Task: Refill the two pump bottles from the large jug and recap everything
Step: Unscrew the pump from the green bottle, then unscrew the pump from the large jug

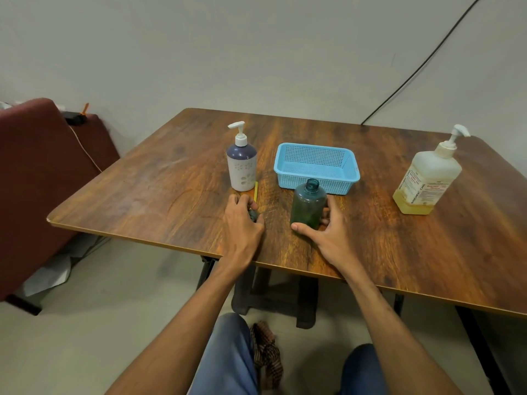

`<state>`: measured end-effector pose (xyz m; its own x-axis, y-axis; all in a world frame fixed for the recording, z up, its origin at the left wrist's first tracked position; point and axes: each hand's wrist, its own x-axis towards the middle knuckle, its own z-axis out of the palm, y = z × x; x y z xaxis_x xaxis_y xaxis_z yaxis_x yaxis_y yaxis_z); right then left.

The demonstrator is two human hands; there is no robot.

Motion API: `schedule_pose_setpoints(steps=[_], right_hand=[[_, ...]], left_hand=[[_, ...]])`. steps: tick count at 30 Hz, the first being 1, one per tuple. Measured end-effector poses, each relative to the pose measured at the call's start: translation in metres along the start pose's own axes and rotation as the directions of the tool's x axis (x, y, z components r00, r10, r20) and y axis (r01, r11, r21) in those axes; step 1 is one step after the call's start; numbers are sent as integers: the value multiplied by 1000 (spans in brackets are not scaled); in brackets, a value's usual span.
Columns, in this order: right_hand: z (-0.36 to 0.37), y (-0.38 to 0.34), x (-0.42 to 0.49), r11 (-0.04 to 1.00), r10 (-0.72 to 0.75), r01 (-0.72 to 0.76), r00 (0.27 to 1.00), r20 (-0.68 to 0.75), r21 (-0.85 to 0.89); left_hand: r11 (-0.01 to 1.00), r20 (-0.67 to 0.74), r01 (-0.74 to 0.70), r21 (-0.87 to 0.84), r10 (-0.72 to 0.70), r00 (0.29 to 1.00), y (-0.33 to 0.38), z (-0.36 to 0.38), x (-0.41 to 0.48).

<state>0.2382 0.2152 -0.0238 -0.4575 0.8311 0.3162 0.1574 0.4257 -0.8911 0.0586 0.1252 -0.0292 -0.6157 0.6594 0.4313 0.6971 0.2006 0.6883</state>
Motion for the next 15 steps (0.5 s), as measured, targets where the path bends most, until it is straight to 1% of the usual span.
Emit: schedule_pose_setpoints(steps=[9,12,15], right_hand=[[-2,0,-3,997,25,-25,1000,-1,-73],[-3,-3,-5,997,32,-32,999,-7,-65],[-4,-6,-8,999,40,-40,999,5,-25]], left_hand=[[999,46,11,-31,-9,999,3,-4,-4],[998,59,1,-56,2,998,6,-8,-5],[998,39,-31,-60,33,999,13,-13,-5]])
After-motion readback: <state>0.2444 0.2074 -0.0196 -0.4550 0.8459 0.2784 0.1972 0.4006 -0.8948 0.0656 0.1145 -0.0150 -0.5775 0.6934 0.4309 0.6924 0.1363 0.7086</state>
